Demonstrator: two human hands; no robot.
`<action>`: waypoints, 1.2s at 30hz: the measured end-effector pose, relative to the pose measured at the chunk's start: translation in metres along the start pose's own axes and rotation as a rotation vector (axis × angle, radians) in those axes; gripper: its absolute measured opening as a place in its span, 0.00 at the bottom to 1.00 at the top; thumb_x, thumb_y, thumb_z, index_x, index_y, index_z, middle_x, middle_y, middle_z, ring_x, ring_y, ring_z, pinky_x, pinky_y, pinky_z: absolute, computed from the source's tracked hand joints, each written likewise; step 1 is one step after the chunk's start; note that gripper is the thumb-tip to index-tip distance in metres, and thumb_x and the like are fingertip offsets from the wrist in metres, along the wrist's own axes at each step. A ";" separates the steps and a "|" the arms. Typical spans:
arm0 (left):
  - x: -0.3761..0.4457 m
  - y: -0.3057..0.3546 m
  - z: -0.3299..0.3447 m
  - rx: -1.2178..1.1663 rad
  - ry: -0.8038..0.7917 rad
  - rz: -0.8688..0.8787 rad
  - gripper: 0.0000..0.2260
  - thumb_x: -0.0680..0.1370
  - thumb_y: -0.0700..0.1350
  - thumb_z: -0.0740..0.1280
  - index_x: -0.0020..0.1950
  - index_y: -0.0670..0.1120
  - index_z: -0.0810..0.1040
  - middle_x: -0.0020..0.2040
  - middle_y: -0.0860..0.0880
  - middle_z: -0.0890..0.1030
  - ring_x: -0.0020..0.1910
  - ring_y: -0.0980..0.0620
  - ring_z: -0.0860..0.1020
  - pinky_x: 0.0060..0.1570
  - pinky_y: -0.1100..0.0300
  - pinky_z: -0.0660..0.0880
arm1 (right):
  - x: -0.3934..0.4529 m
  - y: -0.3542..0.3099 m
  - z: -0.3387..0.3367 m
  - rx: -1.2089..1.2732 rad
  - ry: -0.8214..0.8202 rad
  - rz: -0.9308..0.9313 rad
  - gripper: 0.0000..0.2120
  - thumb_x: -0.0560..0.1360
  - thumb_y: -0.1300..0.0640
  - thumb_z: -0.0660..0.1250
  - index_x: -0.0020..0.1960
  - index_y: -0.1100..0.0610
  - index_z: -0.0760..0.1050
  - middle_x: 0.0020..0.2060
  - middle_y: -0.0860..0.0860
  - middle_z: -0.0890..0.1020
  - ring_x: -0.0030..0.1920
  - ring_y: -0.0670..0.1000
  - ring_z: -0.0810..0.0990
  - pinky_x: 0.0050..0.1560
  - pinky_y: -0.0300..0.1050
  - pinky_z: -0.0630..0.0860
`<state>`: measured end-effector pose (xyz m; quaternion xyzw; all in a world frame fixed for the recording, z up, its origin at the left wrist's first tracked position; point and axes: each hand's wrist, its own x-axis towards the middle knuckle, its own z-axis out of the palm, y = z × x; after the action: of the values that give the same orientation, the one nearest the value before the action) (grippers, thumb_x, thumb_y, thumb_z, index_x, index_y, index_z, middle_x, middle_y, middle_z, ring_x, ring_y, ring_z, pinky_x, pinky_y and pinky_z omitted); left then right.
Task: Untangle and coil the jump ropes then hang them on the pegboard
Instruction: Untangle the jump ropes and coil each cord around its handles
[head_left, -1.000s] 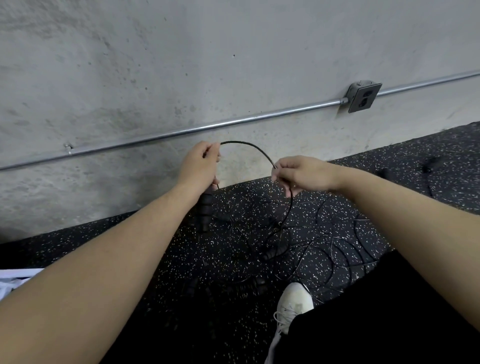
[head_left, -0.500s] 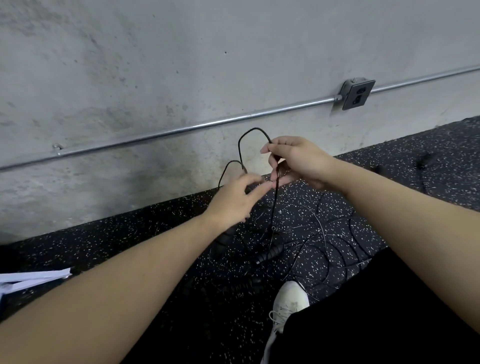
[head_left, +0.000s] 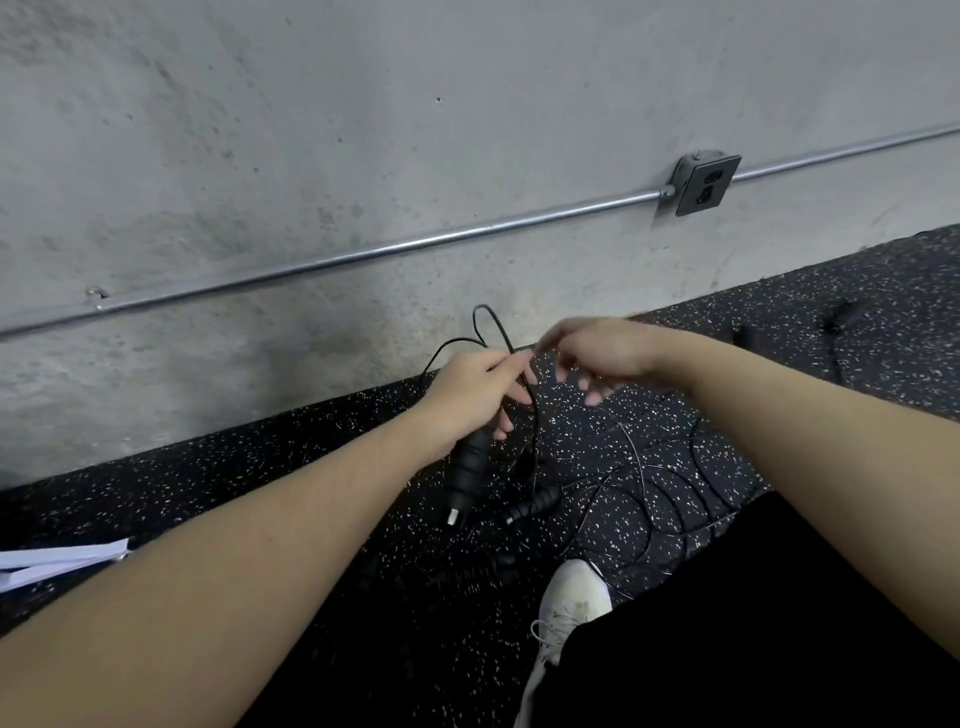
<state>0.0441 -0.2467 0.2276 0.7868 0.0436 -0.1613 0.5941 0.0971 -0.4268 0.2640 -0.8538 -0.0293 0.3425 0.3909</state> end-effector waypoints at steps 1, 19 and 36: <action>0.000 0.003 -0.001 -0.045 0.002 -0.001 0.14 0.84 0.53 0.63 0.47 0.45 0.81 0.45 0.44 0.86 0.26 0.50 0.77 0.29 0.57 0.78 | -0.002 0.002 0.003 -0.092 -0.108 0.014 0.16 0.84 0.61 0.55 0.69 0.50 0.68 0.51 0.55 0.80 0.35 0.48 0.74 0.39 0.45 0.81; 0.000 0.003 -0.002 -0.093 -0.086 -0.012 0.10 0.84 0.57 0.62 0.54 0.54 0.81 0.59 0.52 0.83 0.27 0.51 0.77 0.29 0.59 0.77 | 0.004 -0.011 0.008 -0.108 0.140 -0.233 0.19 0.85 0.47 0.56 0.40 0.53 0.76 0.25 0.46 0.73 0.28 0.48 0.68 0.39 0.47 0.67; 0.013 -0.011 0.015 0.101 -0.094 0.059 0.08 0.84 0.50 0.64 0.51 0.52 0.83 0.51 0.50 0.85 0.25 0.51 0.76 0.29 0.58 0.78 | 0.004 -0.003 -0.017 0.553 0.074 -0.178 0.24 0.84 0.48 0.44 0.66 0.56 0.73 0.27 0.48 0.70 0.28 0.48 0.60 0.31 0.45 0.56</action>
<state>0.0502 -0.2598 0.2101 0.8083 -0.0156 -0.1824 0.5596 0.1116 -0.4347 0.2713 -0.7208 0.0049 0.2703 0.6383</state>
